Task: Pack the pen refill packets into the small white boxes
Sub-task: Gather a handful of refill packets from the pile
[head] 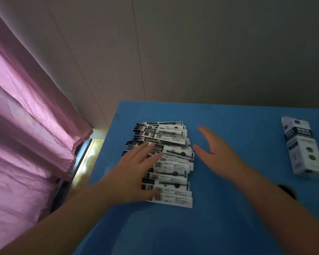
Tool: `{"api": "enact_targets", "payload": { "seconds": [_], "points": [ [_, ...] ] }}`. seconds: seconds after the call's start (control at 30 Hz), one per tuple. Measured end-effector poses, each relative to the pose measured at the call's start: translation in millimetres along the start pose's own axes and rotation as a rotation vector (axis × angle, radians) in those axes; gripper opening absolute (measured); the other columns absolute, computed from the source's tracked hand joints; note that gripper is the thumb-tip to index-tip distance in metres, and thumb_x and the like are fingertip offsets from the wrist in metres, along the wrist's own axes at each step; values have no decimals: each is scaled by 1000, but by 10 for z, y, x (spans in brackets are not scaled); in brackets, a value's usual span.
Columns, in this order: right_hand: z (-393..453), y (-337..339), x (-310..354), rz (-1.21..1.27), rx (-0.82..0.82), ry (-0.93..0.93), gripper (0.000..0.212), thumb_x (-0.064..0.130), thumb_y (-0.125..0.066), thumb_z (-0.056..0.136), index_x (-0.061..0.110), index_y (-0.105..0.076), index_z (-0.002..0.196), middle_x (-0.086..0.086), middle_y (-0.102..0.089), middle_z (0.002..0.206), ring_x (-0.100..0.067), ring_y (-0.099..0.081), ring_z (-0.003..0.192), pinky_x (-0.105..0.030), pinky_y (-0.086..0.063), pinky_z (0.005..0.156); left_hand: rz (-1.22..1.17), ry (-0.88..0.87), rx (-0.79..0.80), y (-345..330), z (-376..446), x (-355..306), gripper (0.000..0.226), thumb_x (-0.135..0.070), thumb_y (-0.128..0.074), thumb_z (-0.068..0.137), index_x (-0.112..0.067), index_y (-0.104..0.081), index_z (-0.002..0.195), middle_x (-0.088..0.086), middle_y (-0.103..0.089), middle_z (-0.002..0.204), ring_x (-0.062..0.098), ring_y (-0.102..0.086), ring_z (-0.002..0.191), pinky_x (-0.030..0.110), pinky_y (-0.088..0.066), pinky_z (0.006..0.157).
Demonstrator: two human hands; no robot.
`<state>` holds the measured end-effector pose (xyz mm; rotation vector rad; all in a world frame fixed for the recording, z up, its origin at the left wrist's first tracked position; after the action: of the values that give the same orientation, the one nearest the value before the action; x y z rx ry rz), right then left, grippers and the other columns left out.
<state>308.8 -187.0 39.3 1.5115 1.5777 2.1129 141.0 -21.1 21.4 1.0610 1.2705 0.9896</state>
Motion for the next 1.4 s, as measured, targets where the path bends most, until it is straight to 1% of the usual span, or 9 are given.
{"api": "enact_targets", "payload": {
  "seconds": [0.07, 0.13, 0.23, 0.33, 0.5, 0.7, 0.97, 1.23, 1.4],
  "points": [
    [-252, 2, -33, -63, -1, -20, 70, 39, -56, 100, 19, -25, 159, 2, -25, 166, -13, -21, 153, -25, -13, 120, 118, -36, 66, -183, -100, -114, 118, -87, -49, 74, -35, 6, 164, 1, 7, 172, 21, 11, 158, 46, 2, 124],
    [-463, -42, -59, -134, 18, -48, 69, 38, -56, 100, 17, -25, 159, -1, -24, 167, -15, -20, 153, -23, -10, 118, 165, -21, 111, -253, -53, -142, 119, -83, -46, 74, -28, 9, 163, 6, 5, 172, 24, 8, 158, 47, 0, 127],
    [-741, -138, -67, -205, 69, -92, 68, 40, -55, 101, 17, -26, 158, -2, -22, 167, -17, -17, 154, -21, -6, 117, 236, -50, 119, -207, 126, -238, 107, -73, -45, 80, -16, -13, 165, 9, -19, 169, 27, -15, 155, 45, -17, 126],
    [-967, -161, 3, -234, 70, -87, 68, 41, -55, 100, 17, -28, 158, -1, -27, 165, -16, -24, 151, -23, -13, 118, 306, -67, 115, -145, 240, -318, 87, -55, -57, 86, -13, -31, 158, 9, -38, 155, 28, -37, 140, 44, -34, 117],
    [-1249, -173, 38, -281, 79, -111, 69, 42, -56, 99, 15, -29, 156, -3, -32, 162, -19, -30, 149, -33, -24, 122, 382, 8, 235, -176, 374, -318, 67, -36, -67, 87, -16, -43, 145, 7, -44, 145, 27, -43, 132, 41, -42, 105],
    [-1537, -185, 18, -272, 100, -164, 69, 43, -54, 99, 18, -27, 157, -1, -31, 162, -18, -29, 149, -32, -24, 122, 342, 110, 277, -127, 503, -342, 36, -19, -66, 89, -17, -57, 124, 6, -55, 126, 25, -55, 116, 40, -50, 90],
    [-1720, -115, 60, -242, 80, -174, 65, 42, -52, 101, 21, -27, 157, 5, -31, 161, -15, -26, 149, -34, -26, 121, 367, 177, 279, -119, 469, -350, 20, -15, -63, 90, -18, -61, 109, 4, -60, 114, 25, -62, 106, 39, -55, 87],
    [-1828, -95, 85, -217, 59, -166, 64, 41, -52, 101, 22, -28, 157, 7, -31, 160, -12, -24, 149, -27, -22, 119, 359, 234, 318, -135, 435, -311, 29, -15, -62, 91, -17, -61, 120, 5, -63, 116, 25, -62, 108, 35, -52, 84],
    [-1863, -18, 80, -213, 29, -169, 64, 42, -53, 100, 24, -29, 156, 9, -31, 160, -11, -24, 148, -30, -25, 119, 286, 214, 264, -90, 369, -297, 21, -24, -63, 90, -19, -61, 110, 0, -54, 95, 20, -54, 87, 31, -47, 73]
  ]
}}
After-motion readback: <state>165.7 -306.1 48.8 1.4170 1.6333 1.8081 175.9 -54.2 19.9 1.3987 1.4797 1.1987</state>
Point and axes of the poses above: each hand's wrist, its own z-axis towards the middle knuckle, its own y-axis out of the back of the hand, x = y × z, the point moved 10 cm from there along z, towards the middle knuckle
